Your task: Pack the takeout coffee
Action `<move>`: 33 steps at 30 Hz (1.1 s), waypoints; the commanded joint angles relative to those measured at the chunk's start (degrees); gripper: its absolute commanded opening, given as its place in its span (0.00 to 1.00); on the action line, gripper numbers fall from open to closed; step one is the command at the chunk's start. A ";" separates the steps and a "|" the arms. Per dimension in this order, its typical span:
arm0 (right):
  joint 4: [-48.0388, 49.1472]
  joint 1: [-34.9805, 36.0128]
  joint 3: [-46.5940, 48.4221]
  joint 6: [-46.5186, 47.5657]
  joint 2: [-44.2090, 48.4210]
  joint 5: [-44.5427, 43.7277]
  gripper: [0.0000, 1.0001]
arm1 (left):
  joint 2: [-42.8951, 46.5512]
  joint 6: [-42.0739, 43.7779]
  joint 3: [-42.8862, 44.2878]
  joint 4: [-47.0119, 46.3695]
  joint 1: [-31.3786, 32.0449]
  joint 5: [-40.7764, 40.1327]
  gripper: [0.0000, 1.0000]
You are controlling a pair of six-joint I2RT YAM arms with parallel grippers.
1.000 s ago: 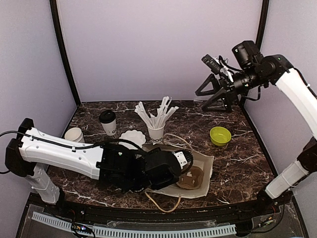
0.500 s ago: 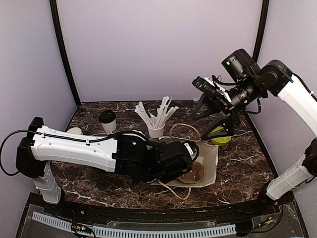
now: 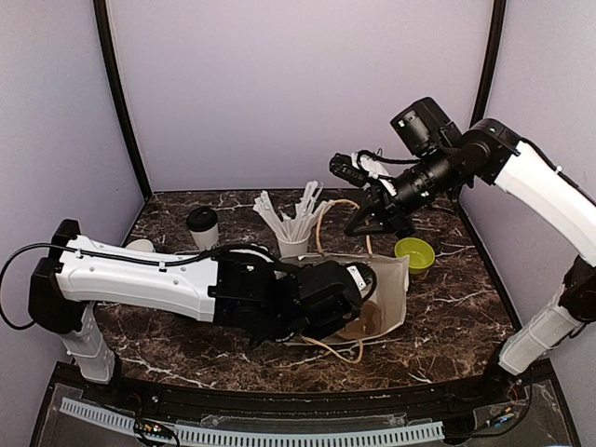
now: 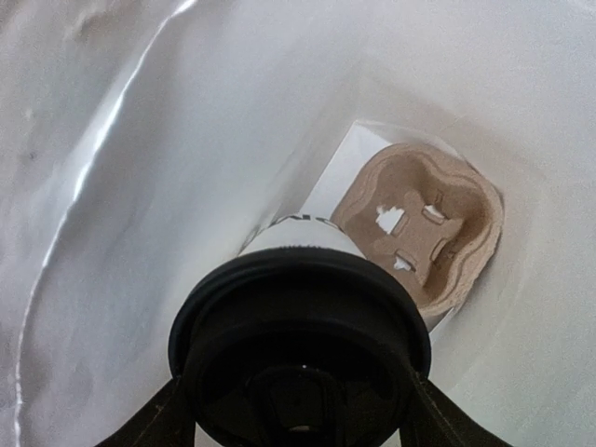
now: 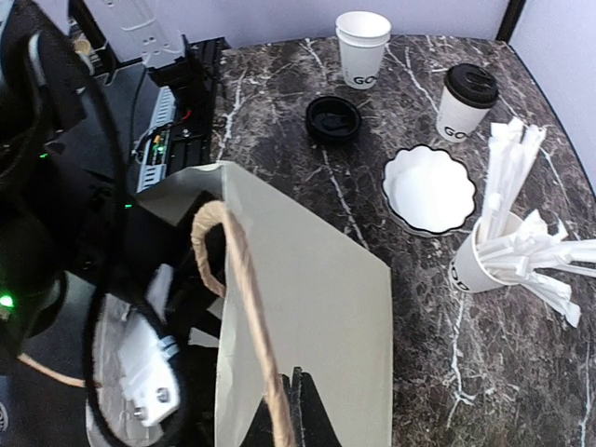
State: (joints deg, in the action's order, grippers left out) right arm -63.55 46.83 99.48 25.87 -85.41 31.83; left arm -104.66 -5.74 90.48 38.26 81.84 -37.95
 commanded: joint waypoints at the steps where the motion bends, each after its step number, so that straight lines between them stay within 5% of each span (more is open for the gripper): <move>1: 4.82 -0.68 -1.09 -1.38 -0.15 -8.20 0.00 | 8.69 7.41 -3.99 -9.93 2.31 0.64 0.23; 23: 7.12 -10.73 2.04 -2.47 -3.14 -12.11 0.00 | 25.65 21.69 -12.56 -42.08 2.84 4.85 0.24; 28: 7.22 -12.65 3.28 -2.43 -3.30 -13.65 0.00 | 27.66 20.83 -8.03 -33.76 2.88 6.25 0.26; 33: 7.65 -14.31 2.34 -1.56 -2.54 -14.69 0.00 | 28.26 12.52 1.26 -11.34 2.86 1.76 0.26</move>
State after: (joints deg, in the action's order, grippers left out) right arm -58.02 33.80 101.06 23.70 -88.55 18.87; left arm -78.70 13.23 85.12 10.04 84.82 -32.77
